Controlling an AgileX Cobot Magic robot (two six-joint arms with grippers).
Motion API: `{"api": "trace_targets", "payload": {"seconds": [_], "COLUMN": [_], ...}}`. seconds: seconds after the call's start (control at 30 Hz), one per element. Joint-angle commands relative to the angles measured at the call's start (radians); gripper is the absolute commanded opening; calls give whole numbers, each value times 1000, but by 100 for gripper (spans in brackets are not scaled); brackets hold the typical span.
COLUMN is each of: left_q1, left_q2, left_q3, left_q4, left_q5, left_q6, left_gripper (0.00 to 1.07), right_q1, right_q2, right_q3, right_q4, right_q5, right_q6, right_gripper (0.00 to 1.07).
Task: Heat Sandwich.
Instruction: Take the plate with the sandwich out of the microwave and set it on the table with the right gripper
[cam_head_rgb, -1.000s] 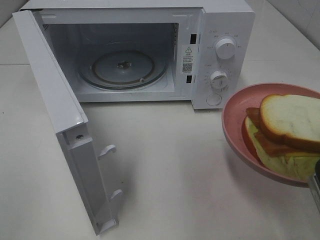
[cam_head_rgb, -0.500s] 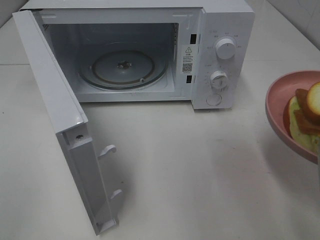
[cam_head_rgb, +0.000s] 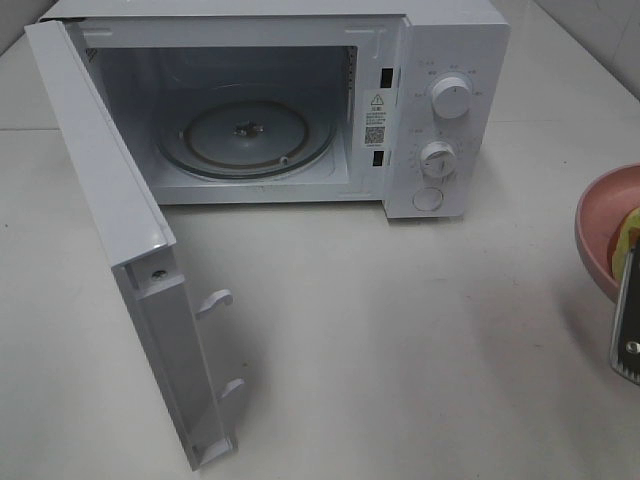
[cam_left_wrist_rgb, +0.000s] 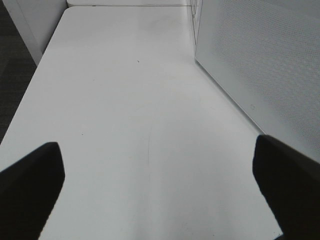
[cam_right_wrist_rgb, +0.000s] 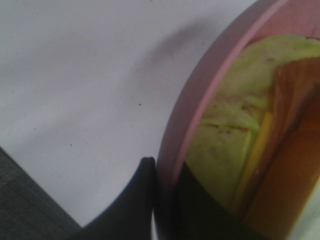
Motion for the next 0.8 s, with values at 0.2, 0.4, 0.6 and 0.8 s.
{"api": "trace_targets", "payload": {"seconds": [0.2,0.4,0.6,0.8], "left_q1": [4,4,4,4], "left_q2": [-28,-28,-28,-28], "left_q3": [3,3,3,3], "left_q4": [-8,-8,-8,-8], "left_q5": [-8,-8,-8,-8], "left_q6": [-4,-4,-4,-4], "left_gripper": [98,98,98,98], "right_q1": [1,0,-1,-15], "right_q2": [132,261,359,435], "right_q3": [-65,-132,-177,-219], "right_q4": [-95,-106,-124,-132], "right_q5": [-3,-3,-3,-24], "right_q6": [181,295,350,430], "right_gripper": [0,0,0,0]}}
